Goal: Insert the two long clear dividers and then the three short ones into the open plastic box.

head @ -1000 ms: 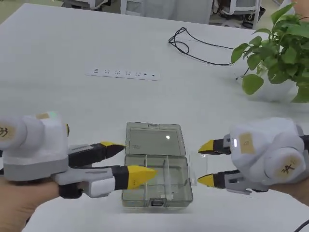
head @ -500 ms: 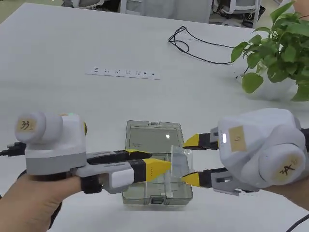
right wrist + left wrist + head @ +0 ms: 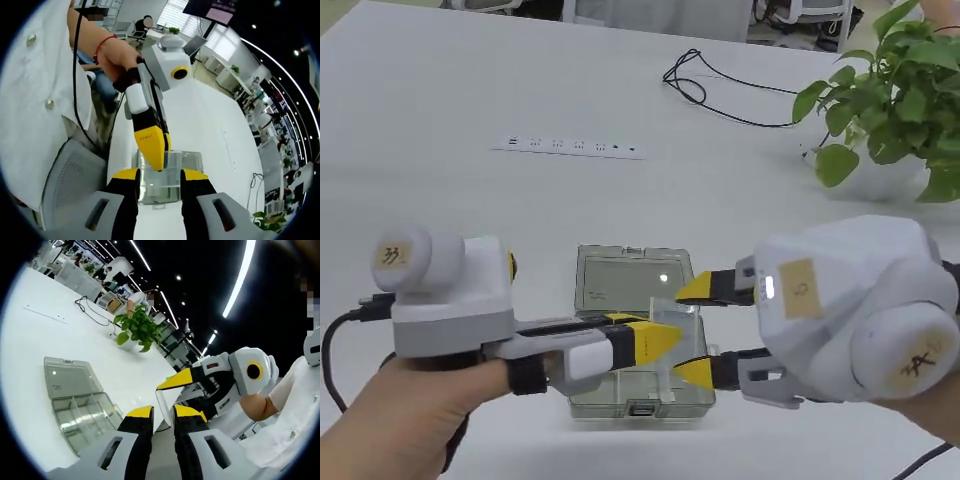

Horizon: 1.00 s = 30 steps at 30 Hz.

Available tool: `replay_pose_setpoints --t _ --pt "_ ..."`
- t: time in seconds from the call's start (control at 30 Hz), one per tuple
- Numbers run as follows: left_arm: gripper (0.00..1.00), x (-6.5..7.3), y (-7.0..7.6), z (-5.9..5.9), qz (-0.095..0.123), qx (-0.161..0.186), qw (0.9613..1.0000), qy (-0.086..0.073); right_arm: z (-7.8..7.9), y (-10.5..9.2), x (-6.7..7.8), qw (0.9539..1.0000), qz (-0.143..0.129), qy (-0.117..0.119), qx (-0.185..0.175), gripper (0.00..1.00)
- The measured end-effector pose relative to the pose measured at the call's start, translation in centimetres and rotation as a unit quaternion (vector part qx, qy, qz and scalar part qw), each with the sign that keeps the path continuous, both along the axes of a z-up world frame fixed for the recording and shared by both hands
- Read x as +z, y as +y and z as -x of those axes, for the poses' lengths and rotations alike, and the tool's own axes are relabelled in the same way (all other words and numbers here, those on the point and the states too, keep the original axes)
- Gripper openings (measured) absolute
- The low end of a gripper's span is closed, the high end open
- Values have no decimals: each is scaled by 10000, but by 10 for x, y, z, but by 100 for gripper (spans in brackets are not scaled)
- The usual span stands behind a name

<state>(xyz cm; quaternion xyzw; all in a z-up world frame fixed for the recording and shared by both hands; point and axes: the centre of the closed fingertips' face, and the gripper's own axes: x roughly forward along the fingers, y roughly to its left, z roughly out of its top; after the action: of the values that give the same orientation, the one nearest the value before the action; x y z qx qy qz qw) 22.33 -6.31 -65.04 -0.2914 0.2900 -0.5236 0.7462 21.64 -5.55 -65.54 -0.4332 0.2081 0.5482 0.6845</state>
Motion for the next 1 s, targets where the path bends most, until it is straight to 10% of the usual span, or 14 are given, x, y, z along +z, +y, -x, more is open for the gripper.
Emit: replay_pose_setpoints --t 0.73,1.0 --pt "0 3 1 5 310 13 9987 396 2 1 4 9997 100 -181 99 33" --pt "0 0 3 4 190 -7 9995 236 -1 2 14 9999 -99 -120 25 34"
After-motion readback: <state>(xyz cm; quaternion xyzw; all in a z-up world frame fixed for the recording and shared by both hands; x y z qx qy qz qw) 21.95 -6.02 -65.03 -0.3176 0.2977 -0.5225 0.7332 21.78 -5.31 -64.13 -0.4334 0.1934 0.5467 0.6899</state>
